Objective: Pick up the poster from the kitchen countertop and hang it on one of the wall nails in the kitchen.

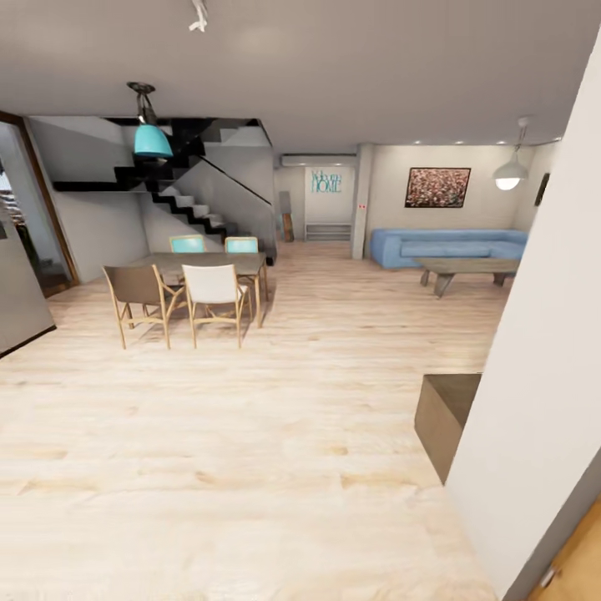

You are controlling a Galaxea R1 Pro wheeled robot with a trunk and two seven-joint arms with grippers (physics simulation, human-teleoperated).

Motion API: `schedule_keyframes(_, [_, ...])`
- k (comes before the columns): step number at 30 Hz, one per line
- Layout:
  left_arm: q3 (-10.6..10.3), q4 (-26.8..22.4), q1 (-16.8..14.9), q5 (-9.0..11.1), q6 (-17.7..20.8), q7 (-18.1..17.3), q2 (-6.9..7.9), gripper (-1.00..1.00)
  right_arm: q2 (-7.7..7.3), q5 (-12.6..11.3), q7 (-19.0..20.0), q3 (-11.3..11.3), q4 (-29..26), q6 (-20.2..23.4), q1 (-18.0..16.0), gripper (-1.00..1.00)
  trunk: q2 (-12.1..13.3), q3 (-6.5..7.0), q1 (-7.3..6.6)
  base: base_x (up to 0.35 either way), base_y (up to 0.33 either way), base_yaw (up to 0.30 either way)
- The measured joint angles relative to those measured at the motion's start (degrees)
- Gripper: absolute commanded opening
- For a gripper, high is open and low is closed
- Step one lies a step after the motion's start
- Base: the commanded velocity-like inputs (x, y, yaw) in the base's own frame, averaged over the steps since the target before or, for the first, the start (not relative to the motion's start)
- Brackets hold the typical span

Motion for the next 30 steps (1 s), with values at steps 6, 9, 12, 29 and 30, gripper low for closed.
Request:
schedule_keyframes(6, [0.0,0.0,0.0,0.0,-0.01,0.0,0.0,1.0,0.06,0.0,0.0,0.0,0.0,0.04,-0.01,1.0,0.0,0.0,0.0,0.0,0.0,0.291])
schedule_keyframes(9, [0.0,0.0,0.0,0.0,-0.01,0.0,0.0,1.0,0.06,0.0,0.02,0.0,0.02,0.05,0.0,1.0,0.0,-0.01,0.0,0.0,-0.004,0.265])
schedule_keyframes(12, [0.0,0.01,0.0,0.0,0.02,0.0,0.0,1.0,0.01,-0.01,0.11,-0.04,0.09,0.13,0.0,1.0,0.0,-0.02,0.0,0.0,-0.154,0.098])
schedule_keyframes(29, [0.02,0.0,0.0,0.0,0.0,0.0,0.0,1.0,0.32,-0.13,0.06,-0.08,2.9,-0.03,0.0,1.0,0.0,-0.27,0.0,0.009,-0.088,0.15])
schedule_keyframes(30, [0.03,0.0,0.0,0.0,0.0,0.0,0.0,1.0,0.36,-0.12,0.05,-0.08,2.9,-0.03,0.0,1.0,0.0,-0.29,0.0,0.0,-0.002,0.269])
